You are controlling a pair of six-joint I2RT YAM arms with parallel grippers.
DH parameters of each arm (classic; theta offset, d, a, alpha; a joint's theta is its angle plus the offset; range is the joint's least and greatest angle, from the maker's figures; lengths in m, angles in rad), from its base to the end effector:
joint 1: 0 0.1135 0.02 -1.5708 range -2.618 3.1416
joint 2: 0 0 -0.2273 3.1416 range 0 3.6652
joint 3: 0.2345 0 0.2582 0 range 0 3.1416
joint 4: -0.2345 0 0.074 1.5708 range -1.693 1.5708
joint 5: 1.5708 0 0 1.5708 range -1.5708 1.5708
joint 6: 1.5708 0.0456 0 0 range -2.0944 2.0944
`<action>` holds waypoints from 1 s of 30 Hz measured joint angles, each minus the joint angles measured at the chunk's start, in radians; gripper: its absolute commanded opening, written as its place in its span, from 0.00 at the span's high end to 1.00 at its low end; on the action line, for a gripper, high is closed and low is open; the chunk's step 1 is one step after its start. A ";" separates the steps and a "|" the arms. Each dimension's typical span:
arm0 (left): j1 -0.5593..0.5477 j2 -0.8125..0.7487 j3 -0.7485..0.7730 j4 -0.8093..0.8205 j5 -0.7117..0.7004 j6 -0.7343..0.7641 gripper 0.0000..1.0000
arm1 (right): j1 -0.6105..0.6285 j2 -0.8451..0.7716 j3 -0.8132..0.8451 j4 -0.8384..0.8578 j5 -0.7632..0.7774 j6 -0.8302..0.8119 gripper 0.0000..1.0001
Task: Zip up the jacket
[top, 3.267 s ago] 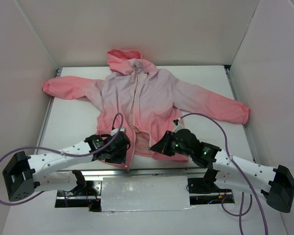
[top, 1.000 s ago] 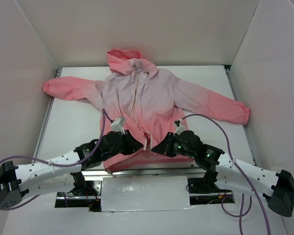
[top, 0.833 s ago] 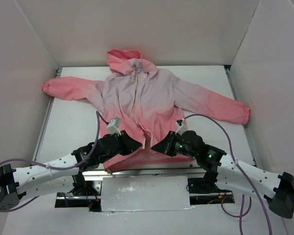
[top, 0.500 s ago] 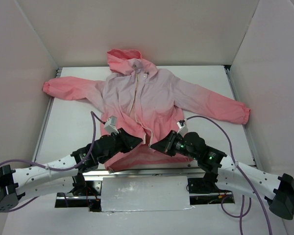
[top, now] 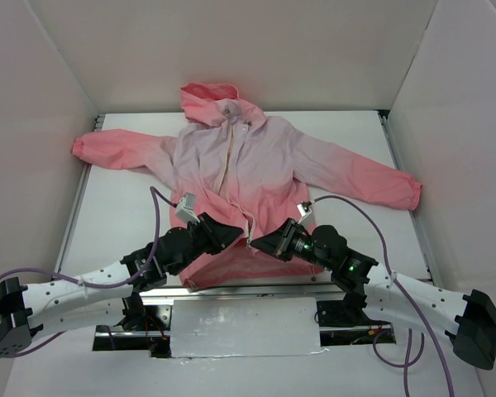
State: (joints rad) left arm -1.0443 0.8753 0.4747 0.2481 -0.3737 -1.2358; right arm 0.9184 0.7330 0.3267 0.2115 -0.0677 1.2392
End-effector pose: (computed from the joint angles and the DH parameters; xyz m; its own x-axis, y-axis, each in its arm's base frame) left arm 0.1371 -0.2027 0.2276 -0.6140 -0.6933 -0.3773 0.1329 0.3804 -0.9152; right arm 0.1328 0.1788 0.1983 -0.8260 0.4728 -0.3070 -0.1601 0.3255 0.9319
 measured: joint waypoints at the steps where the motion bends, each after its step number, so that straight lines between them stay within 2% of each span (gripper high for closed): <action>1: 0.000 -0.001 0.000 0.000 0.000 0.000 1.00 | 0.000 0.000 -0.003 0.007 0.000 0.000 1.00; 8: 0.000 -0.026 -0.004 -0.001 -0.005 0.000 1.00 | -0.006 -0.018 -0.044 0.094 -0.011 -0.007 1.00; 18: 0.000 -0.059 -0.032 0.000 0.000 -0.003 1.00 | -0.082 -0.004 -0.140 0.322 -0.162 -0.029 1.00; 24: -0.001 -0.060 -0.034 0.014 0.018 -0.003 1.00 | -0.154 0.018 -0.154 0.423 -0.251 -0.028 1.00; 30: -0.001 -0.062 -0.047 0.030 0.032 -0.002 1.00 | -0.164 0.036 -0.164 0.483 -0.304 -0.027 1.00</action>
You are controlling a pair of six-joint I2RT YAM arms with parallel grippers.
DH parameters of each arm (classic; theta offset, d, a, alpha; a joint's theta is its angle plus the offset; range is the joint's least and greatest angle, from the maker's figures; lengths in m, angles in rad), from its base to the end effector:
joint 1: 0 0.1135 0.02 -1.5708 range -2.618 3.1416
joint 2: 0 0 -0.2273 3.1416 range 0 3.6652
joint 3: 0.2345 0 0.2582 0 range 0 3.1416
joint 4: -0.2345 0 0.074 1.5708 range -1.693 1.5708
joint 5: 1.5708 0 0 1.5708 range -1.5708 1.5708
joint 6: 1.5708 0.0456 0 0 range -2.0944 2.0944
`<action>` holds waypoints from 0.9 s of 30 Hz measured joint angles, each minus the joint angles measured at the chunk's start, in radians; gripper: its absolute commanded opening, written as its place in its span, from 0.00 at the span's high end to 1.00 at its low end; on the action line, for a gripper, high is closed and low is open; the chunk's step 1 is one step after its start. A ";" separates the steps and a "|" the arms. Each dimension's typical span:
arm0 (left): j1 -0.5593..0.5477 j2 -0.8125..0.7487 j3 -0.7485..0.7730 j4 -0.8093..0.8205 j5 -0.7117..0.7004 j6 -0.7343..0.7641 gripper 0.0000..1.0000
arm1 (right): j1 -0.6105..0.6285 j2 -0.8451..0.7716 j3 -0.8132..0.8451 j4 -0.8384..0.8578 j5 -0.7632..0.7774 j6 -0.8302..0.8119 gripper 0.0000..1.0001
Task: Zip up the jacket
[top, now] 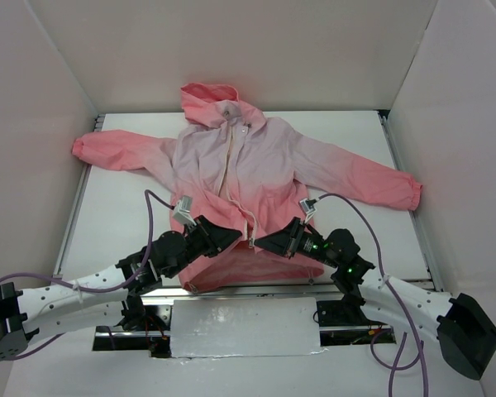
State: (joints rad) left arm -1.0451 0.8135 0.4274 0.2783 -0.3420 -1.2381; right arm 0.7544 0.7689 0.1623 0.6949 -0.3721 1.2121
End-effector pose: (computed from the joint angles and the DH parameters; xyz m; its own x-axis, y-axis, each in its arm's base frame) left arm 0.1313 -0.1959 0.2271 -0.6297 -0.6890 -0.3588 0.1605 0.3366 -0.9279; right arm 0.1440 0.1581 0.1879 -0.8219 0.4246 -0.3797 -0.3768 0.0947 0.9215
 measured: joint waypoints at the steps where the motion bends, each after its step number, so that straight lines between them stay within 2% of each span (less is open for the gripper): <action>1: 0.000 0.000 0.000 0.002 0.003 0.000 1.00 | -0.001 0.001 -0.005 0.009 -0.004 0.002 1.00; 27: 0.000 -0.025 -0.009 0.030 0.014 -0.001 1.00 | -0.006 0.019 -0.053 0.091 -0.034 0.006 1.00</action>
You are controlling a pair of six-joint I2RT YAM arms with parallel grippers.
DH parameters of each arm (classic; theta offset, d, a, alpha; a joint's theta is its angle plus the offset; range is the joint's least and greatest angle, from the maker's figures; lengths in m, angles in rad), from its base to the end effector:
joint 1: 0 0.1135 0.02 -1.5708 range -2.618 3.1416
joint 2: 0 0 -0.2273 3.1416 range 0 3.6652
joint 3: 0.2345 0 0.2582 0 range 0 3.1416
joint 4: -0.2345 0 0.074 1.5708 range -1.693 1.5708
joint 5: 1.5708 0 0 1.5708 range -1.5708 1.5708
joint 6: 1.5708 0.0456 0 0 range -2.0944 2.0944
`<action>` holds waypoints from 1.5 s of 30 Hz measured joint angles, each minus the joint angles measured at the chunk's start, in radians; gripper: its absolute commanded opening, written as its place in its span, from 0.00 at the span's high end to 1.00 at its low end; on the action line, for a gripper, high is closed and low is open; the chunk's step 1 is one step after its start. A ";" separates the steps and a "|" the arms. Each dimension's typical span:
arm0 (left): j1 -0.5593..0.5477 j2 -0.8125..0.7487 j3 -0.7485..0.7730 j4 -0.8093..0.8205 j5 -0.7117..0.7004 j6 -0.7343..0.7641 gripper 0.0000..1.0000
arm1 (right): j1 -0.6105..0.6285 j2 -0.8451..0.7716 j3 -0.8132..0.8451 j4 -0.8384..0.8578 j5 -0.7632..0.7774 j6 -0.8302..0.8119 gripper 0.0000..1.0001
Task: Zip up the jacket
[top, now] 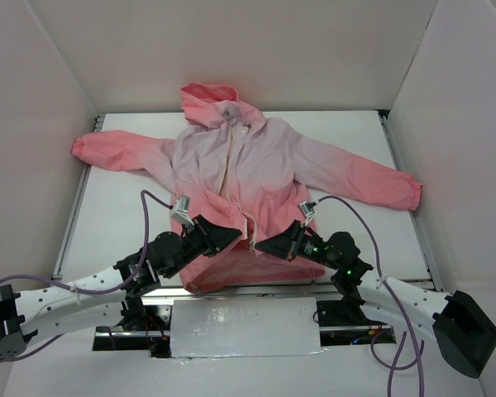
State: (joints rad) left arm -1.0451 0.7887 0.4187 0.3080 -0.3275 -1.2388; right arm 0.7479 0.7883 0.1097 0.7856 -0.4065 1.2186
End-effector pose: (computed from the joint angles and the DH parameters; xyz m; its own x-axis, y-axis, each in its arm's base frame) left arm 0.1294 -0.1938 0.2326 -0.6321 -0.6943 -0.3442 0.1850 0.2960 -0.9371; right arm 0.1403 0.1548 0.1761 -0.8298 0.4061 -0.3826 -0.3884 0.0719 0.9187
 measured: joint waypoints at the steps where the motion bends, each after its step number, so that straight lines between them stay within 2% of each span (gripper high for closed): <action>1: 0.000 0.000 0.000 0.000 0.000 0.000 1.00 | 0.000 0.004 0.000 0.006 -0.001 0.000 1.00; 45: 0.000 0.027 0.000 -0.001 -0.001 0.000 1.00 | -0.059 0.109 0.016 0.096 -0.103 -0.014 1.00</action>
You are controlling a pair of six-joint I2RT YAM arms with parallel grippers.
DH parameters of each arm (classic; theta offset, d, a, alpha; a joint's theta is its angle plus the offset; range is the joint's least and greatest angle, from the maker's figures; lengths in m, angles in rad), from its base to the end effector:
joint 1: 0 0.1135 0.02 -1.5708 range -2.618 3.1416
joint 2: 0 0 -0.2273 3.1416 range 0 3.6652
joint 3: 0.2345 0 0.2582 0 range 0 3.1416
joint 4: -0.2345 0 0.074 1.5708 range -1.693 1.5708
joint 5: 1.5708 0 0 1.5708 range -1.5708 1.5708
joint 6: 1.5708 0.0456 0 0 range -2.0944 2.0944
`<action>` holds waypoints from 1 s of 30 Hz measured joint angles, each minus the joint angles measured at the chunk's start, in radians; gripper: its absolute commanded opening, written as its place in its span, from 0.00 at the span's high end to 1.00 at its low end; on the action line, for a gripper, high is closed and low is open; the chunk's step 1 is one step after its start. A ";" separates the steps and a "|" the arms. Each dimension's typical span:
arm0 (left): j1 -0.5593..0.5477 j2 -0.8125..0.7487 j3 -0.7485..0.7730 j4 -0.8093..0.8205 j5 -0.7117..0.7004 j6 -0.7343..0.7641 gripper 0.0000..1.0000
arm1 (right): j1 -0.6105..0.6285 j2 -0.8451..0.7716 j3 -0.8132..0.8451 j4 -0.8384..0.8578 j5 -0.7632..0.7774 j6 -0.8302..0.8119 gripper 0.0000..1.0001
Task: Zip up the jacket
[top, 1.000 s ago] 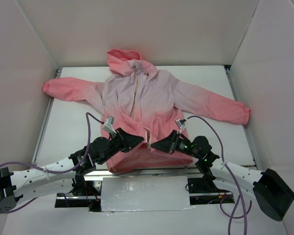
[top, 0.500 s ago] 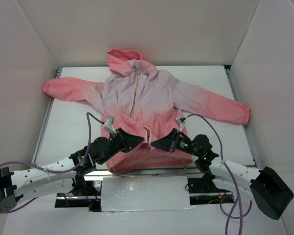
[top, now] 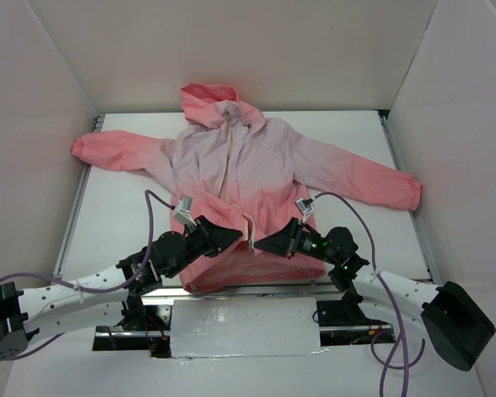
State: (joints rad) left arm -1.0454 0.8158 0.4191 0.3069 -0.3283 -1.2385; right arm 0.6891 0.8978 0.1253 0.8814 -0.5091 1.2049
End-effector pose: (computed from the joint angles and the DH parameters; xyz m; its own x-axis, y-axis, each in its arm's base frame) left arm 0.1310 -0.1966 0.2268 -0.6365 -0.6861 -0.3522 0.1721 0.3188 -0.9321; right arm 0.1504 0.1527 0.1713 -0.8376 0.3664 -0.4051 -0.4108 0.0664 0.9093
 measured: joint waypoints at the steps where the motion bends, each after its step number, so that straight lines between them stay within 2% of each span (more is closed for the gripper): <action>1: 0.000 0.000 0.000 0.000 0.000 0.000 1.00 | 0.000 0.000 0.000 0.000 0.000 -0.001 1.00; 30: 0.000 0.000 0.000 0.000 0.000 -0.019 1.00 | -0.023 0.071 0.000 0.110 -0.046 0.018 1.00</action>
State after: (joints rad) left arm -1.0454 0.8158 0.4191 0.3073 -0.3279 -1.2572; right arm 0.6666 0.9688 0.1253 0.9913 -0.5552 1.2224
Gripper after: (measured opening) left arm 0.218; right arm 0.155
